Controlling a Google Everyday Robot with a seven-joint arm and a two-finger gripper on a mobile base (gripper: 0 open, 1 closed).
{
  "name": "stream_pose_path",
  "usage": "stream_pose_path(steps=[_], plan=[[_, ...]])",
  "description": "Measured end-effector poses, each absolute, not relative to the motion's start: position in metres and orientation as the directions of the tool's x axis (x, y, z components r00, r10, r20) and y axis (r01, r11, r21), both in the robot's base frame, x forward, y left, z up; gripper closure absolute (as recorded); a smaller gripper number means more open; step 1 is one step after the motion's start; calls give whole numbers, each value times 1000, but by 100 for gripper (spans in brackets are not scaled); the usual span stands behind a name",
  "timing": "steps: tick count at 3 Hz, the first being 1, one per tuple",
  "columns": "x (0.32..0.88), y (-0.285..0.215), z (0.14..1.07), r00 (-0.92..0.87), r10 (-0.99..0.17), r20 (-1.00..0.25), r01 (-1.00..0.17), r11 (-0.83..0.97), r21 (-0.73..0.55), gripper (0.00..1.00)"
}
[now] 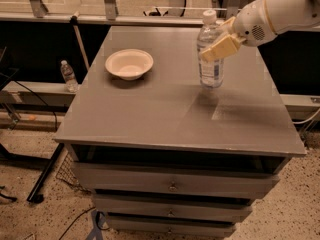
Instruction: Knock blue plastic bottle over
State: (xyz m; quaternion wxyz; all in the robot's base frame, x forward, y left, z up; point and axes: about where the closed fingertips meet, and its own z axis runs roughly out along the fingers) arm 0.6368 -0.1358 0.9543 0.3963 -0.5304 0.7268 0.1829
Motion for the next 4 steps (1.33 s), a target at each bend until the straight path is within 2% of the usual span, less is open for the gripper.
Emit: stream_pose_path(steps=[1, 2, 3, 4], plan=[[627, -143, 958, -123, -727, -676, -928, 326, -181, 100], [608, -135, 941, -102, -890, -444, -959, 206, -193, 100], [600, -131, 920, -79, -965, -251, -974, 129, -189, 100], [594, -120, 896, -46, -991, -123, -984, 66, -168, 100]])
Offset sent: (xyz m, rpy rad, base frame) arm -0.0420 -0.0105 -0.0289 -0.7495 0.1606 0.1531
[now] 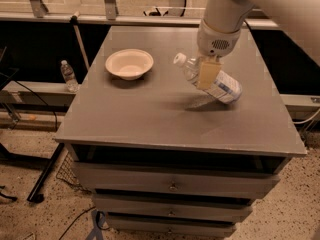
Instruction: Knock blue plastic bottle over
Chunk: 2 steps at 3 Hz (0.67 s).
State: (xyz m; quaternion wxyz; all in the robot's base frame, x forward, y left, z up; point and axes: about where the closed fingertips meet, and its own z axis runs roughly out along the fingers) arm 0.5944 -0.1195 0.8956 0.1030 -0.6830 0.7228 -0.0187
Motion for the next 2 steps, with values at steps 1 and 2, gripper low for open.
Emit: stream_pose_path(steps=[1, 2], plan=[[592, -108, 873, -17, -997, -81, -991, 28, -134, 100], [591, -96, 853, 7, -997, -81, -995, 1, -97, 100]])
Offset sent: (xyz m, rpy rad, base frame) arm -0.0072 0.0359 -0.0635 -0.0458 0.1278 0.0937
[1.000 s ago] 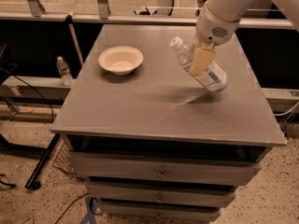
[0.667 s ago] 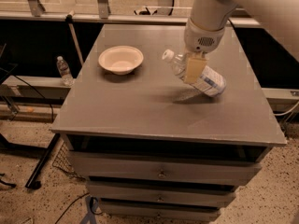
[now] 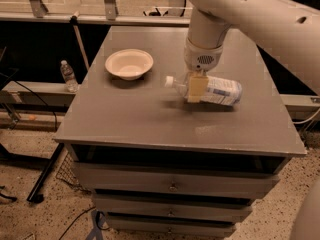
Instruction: Knock blue plastic bottle over
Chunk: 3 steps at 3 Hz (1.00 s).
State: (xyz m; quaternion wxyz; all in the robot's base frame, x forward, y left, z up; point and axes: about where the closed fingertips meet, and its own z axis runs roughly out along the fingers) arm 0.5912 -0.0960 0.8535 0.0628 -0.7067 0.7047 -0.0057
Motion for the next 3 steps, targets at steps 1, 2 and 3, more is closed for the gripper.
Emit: stream_pose_path(steps=[1, 2, 3], plan=[[591, -86, 837, 37, -996, -83, -998, -32, -56, 98], [593, -85, 836, 36, -996, -86, -998, -30, -64, 69], [594, -84, 835, 36, -996, -87, -997, -31, -66, 45]])
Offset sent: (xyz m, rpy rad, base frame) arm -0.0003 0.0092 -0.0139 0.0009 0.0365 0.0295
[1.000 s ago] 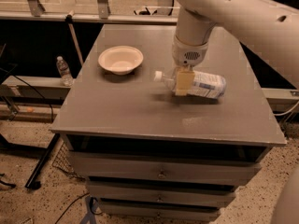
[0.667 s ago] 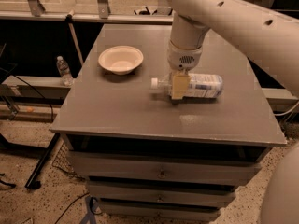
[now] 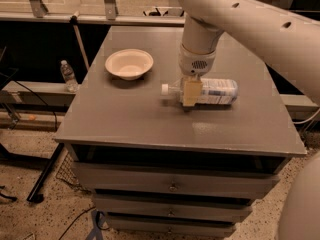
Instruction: Knock blue plastic bottle over
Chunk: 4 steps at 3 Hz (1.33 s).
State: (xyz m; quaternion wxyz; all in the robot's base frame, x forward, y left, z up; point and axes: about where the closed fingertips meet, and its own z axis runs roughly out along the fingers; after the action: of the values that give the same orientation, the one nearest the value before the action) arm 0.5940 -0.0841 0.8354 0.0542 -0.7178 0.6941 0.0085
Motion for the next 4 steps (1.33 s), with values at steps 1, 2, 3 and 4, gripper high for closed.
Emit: stream_pose_path(steps=[1, 2, 3, 4], plan=[[595, -84, 836, 32, -996, -86, -997, -26, -70, 22], [591, -92, 860, 16, -999, -47, -995, -12, -100, 0], [587, -100, 885, 3, -1000, -22, -990, 0, -139, 0], [578, -134, 927, -50, -999, -6, -977, 51, -207, 0]])
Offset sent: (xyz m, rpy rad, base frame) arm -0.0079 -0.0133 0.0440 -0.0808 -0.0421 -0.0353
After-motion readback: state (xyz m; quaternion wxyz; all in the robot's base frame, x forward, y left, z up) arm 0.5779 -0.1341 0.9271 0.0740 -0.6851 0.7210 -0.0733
